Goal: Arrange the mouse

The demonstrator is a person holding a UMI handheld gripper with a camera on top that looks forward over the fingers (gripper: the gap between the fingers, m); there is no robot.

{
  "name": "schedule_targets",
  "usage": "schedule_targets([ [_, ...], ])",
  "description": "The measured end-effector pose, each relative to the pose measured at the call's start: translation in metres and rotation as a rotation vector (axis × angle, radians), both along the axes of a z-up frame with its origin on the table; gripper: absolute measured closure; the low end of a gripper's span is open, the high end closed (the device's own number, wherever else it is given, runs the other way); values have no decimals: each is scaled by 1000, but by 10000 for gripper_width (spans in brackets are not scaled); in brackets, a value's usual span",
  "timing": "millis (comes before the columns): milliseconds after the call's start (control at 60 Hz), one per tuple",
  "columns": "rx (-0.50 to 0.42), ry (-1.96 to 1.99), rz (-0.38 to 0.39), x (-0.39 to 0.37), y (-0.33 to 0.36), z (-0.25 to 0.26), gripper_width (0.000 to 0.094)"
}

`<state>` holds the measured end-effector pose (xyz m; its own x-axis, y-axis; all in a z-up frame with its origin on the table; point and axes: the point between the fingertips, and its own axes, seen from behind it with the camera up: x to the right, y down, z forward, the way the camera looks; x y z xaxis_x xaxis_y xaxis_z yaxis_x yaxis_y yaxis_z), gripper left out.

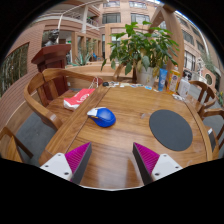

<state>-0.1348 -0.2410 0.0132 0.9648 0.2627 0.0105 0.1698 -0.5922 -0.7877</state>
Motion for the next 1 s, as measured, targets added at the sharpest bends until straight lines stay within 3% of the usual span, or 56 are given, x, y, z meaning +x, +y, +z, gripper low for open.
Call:
schedule_targets([
  [433, 8, -66, 32, -56, 141, -24, 118],
  [600, 0, -4, 33, -70, 169, -28, 252],
  [667, 14, 3, 50, -77, 173, -27, 415],
  [867, 38, 0, -7, -73, 180, -23, 552],
  [933, 107, -40, -22, -64, 184, 1, 551],
  [1000, 209, 1, -2, -63, 180, 58, 552],
])
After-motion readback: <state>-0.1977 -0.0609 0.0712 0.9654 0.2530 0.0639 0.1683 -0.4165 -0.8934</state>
